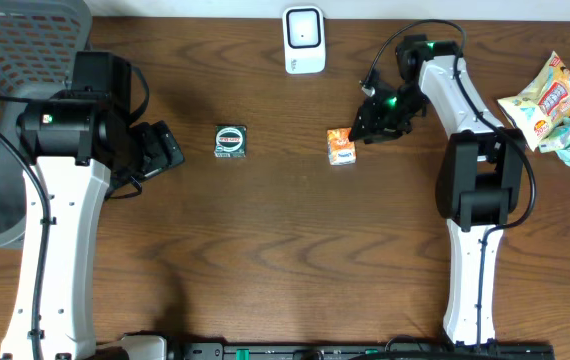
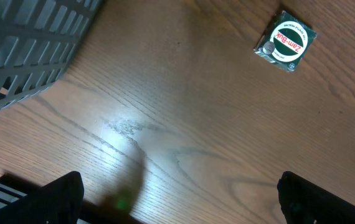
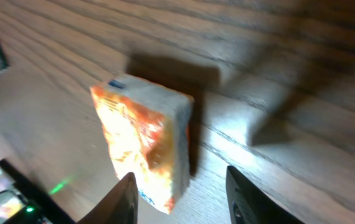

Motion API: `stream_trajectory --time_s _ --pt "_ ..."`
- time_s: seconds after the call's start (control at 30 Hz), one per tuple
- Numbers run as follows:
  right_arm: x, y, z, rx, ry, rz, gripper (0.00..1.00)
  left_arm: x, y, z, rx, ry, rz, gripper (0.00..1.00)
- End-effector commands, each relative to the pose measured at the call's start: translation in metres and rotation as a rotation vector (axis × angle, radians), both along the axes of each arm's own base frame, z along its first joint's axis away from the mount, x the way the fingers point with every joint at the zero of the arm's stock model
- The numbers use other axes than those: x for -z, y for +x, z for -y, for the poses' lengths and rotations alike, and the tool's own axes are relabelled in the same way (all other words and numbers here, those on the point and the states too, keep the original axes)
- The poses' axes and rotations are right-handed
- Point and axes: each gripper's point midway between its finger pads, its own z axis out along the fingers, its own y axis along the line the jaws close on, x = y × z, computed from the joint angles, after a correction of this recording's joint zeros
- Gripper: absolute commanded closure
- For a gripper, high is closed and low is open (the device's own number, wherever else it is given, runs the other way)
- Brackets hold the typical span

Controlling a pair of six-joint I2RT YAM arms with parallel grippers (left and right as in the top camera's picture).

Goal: Scan the item barcode
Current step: 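Lift the orange box and pull it right toward the table center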

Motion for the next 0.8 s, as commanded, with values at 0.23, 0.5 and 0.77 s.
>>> stream_trajectory --time_s 0.23,0.5,0.77 --pt "0.009 -0.009 -0.027 -0.104 -0.059 0.057 0.56 0.001 -0.001 -0.001 -0.011 0.004 -0.01 0.02" --pt "0.019 -0.015 -0.034 -0.098 -0.064 0.037 0.94 0.001 -0.001 -0.001 -0.011 0.004 -0.01 0.02" --pt "-0.023 -0.001 -0.055 -0.048 0.18 0.067 0.99 0.001 -0.001 -0.001 -0.011 0.004 -0.01 0.02"
